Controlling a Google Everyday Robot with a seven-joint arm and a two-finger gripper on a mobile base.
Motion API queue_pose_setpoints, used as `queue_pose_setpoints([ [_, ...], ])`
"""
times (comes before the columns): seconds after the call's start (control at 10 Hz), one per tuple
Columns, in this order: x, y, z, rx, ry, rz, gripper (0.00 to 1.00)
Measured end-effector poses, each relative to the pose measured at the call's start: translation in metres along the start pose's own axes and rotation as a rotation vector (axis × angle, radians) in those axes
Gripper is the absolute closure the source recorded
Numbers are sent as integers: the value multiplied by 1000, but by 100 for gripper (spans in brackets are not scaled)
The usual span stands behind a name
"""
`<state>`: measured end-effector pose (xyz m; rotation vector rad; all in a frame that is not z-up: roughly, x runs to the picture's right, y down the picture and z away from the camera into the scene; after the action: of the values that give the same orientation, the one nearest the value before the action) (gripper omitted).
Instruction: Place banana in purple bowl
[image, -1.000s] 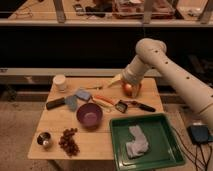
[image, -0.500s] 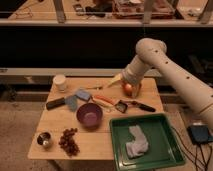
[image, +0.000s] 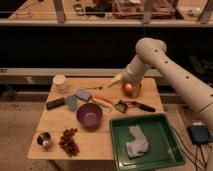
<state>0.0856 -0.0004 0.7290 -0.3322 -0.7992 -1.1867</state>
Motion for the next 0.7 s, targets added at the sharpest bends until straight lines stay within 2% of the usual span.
queue_pose_setpoints([
  [0.1, 6, -16, 5, -8, -12, 0, 20],
  [0.2, 8, -22, 7, -1, -17, 3, 20],
  [0.7, 7, -23, 8, -2, -22, 3, 20],
])
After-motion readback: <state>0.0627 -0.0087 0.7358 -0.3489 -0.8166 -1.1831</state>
